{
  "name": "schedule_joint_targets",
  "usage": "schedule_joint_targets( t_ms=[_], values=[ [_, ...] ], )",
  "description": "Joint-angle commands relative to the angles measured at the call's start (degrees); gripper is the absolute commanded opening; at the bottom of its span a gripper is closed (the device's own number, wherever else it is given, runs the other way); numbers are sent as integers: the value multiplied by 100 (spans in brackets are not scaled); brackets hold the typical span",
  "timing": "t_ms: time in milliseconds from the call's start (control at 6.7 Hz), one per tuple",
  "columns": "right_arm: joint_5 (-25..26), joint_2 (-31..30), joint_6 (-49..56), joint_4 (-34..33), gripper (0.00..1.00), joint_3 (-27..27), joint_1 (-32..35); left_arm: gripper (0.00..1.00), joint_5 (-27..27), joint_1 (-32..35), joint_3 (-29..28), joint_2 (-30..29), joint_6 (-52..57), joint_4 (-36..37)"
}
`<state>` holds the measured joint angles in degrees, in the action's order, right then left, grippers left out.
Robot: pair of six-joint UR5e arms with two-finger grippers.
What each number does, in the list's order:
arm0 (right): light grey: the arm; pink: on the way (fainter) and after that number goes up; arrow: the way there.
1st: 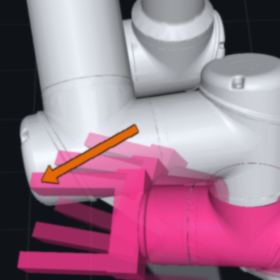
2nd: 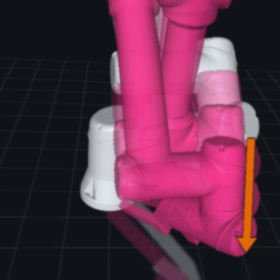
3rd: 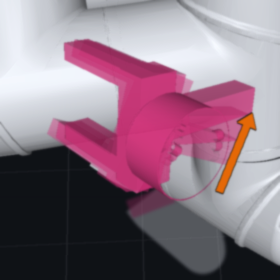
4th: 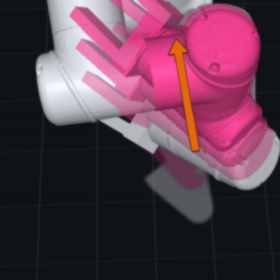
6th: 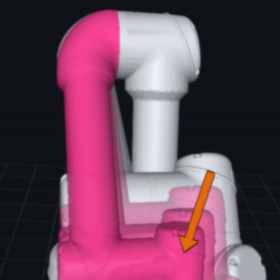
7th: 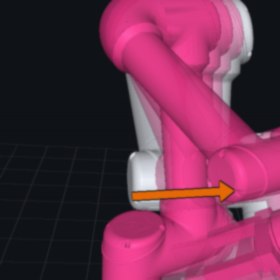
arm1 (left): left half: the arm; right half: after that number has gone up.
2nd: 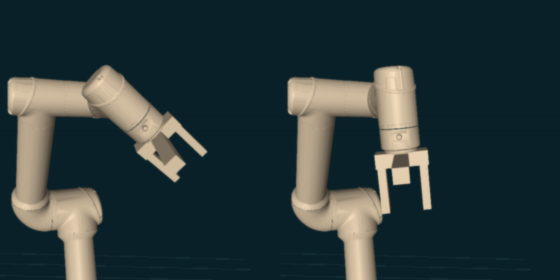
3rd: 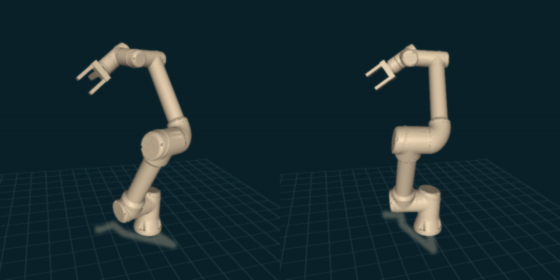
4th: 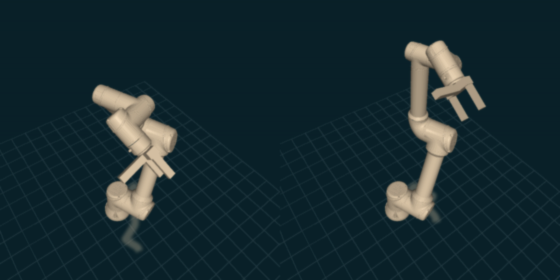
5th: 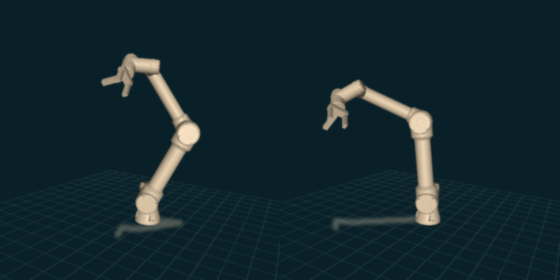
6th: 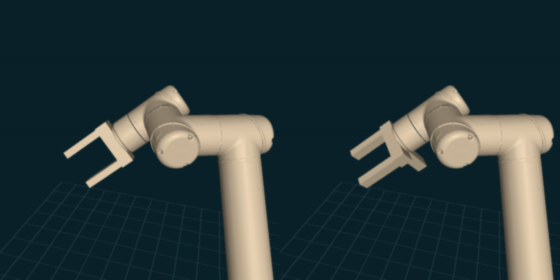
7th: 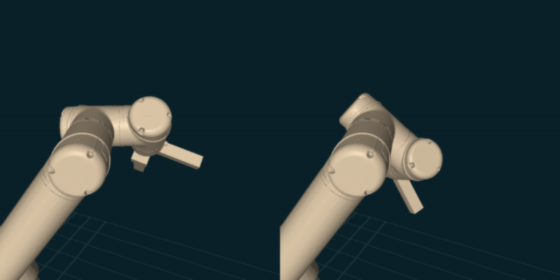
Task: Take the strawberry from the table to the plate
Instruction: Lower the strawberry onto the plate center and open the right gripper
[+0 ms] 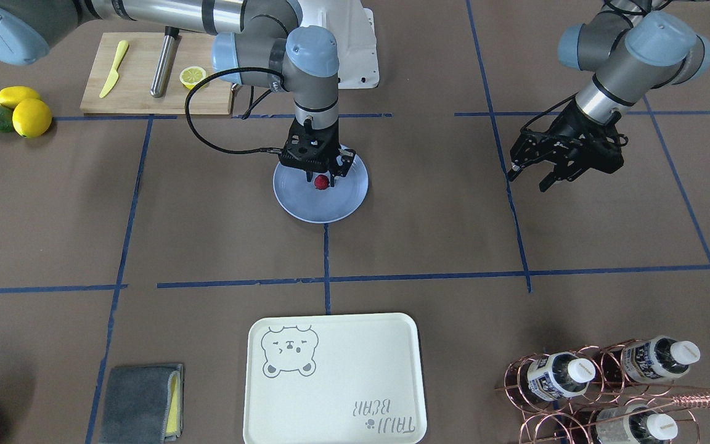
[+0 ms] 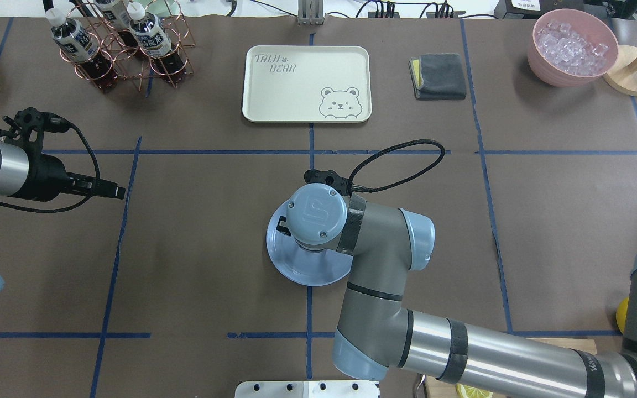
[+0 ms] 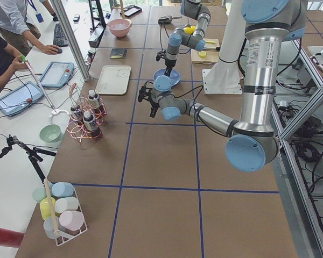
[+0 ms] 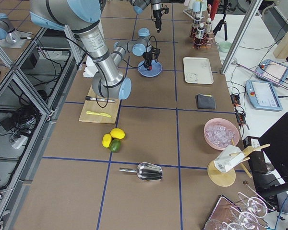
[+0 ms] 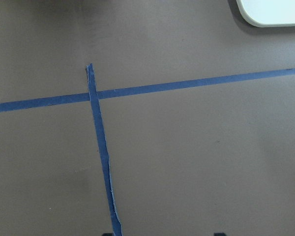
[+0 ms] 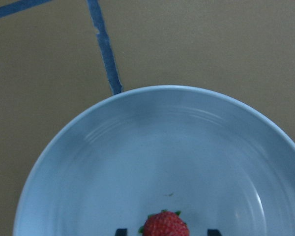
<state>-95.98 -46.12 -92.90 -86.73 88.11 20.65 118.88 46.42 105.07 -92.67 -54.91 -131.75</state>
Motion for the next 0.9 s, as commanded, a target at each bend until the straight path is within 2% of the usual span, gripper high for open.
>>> schedule_joint_targets(
  t_ms=[0, 149, 299, 448, 597, 746],
  values=[
    [-61, -46, 0, -10, 100, 240, 35, 75, 21, 7, -13, 47, 24, -9],
    [-366, -290, 9, -19, 100, 651, 244, 75, 21, 42, 4, 143, 181, 0],
    [-865, -841, 131, -11, 100, 1264, 603, 74, 21, 121, 22, 379, 731, 9],
    [-1061, -1464, 767, -10, 100, 1914, 841, 74, 39, 478, -21, 599, 1406, 18],
    [-1063, -2167, 1461, -2, 100, 2391, 1000, 74, 39, 839, -57, 897, 2214, 35],
    [-1307, -2931, 2277, 33, 100, 2813, 1428, 74, 161, 1373, -109, 1161, 3074, 70]
  ],
)
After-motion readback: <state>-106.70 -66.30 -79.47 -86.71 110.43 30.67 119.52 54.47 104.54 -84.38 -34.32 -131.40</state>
